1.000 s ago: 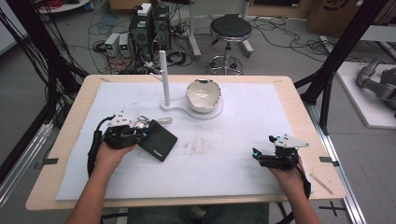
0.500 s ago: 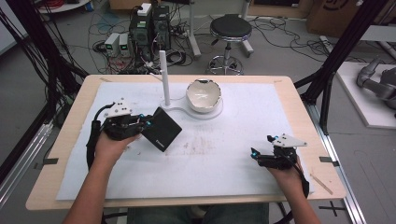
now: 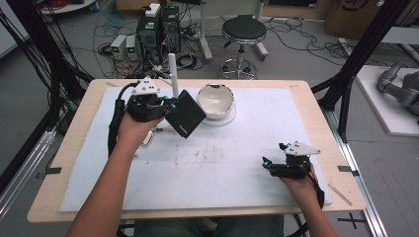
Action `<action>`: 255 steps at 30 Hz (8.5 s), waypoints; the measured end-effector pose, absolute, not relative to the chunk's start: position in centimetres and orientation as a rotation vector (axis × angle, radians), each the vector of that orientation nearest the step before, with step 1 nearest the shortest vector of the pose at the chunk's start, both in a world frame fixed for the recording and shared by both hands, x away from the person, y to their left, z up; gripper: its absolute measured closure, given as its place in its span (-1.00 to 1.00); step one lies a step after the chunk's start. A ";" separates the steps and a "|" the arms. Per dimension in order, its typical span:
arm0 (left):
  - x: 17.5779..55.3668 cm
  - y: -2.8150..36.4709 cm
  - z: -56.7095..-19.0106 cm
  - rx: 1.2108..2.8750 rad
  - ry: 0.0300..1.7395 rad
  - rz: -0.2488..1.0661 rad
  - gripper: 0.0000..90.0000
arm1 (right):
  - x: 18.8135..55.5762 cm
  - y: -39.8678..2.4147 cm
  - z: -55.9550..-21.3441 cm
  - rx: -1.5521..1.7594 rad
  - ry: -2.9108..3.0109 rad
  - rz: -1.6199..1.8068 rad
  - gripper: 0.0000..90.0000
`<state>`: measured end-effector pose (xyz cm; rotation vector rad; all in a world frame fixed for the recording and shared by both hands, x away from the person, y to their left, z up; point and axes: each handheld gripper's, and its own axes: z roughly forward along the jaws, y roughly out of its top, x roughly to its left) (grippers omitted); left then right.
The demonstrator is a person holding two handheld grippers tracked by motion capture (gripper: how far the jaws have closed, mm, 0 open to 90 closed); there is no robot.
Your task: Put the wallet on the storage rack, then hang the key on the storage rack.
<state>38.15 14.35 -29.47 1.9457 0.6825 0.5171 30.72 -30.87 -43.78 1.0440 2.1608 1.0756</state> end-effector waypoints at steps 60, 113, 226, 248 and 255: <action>50.0 3.7 -30.8 2.011 0.811 0.699 0.82 | 30.7 -31.4 -44.2 1.067 2.150 1.080 -0.61; 38.8 15.3 -34.8 1.878 0.836 0.493 -0.42 | 31.9 -29.4 -44.5 1.024 2.217 1.073 -0.61; 38.6 20.1 -33.5 1.884 0.865 0.572 0.81 | 31.9 -28.9 -44.6 0.999 2.238 1.058 -0.61; 39.9 19.1 -26.2 1.848 0.803 0.697 0.81 | 31.9 -29.0 -44.6 1.011 2.234 1.058 -0.61; 40.8 18.2 -26.5 1.872 0.817 0.709 0.81 | 32.0 -29.1 -44.6 1.009 2.233 1.059 -0.61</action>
